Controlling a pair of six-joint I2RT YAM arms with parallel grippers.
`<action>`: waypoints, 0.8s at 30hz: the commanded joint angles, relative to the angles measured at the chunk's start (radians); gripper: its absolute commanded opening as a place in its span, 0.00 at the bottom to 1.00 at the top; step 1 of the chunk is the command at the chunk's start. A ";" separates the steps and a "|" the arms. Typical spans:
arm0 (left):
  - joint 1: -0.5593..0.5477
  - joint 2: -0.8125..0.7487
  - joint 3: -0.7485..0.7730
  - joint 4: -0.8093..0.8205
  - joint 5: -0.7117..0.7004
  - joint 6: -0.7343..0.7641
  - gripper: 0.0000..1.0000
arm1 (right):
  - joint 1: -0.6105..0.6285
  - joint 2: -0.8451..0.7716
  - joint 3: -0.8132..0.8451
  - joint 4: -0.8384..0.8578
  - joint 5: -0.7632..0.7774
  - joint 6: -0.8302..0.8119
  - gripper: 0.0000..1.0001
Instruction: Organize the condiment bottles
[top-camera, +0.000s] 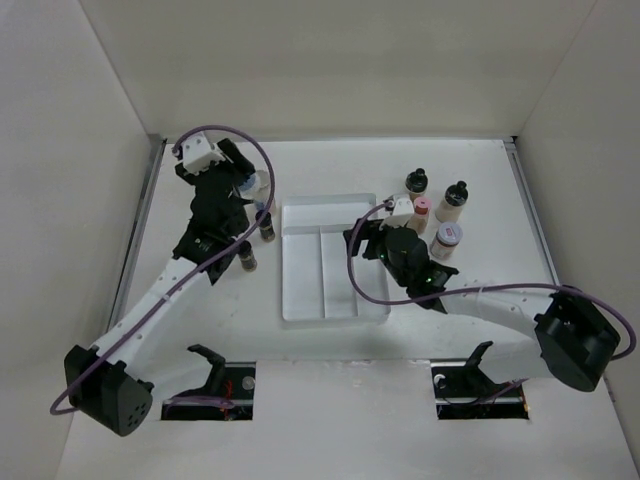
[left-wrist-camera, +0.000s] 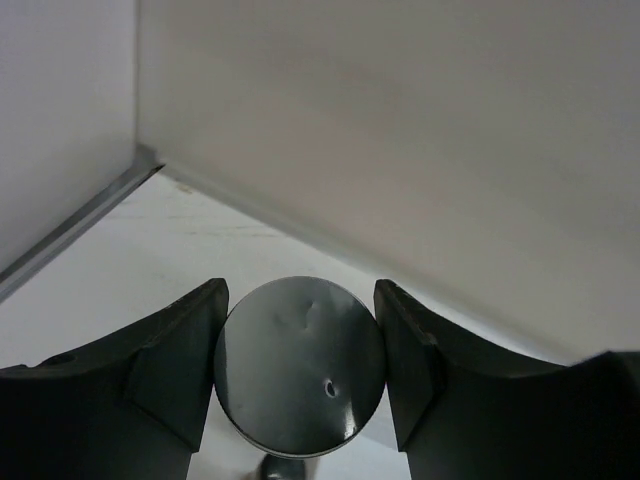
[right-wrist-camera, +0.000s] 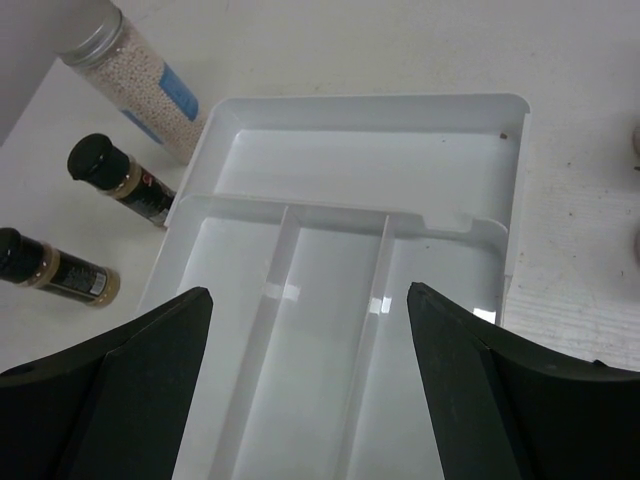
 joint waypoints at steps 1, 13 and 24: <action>-0.099 0.031 0.107 0.091 0.050 0.043 0.41 | -0.027 -0.044 -0.013 0.067 0.036 0.019 0.85; -0.201 0.402 0.218 0.183 0.153 0.008 0.41 | -0.125 -0.107 -0.051 0.019 0.037 0.112 0.24; -0.169 0.574 0.166 0.271 0.173 0.003 0.42 | -0.124 -0.084 -0.047 0.028 0.033 0.105 0.44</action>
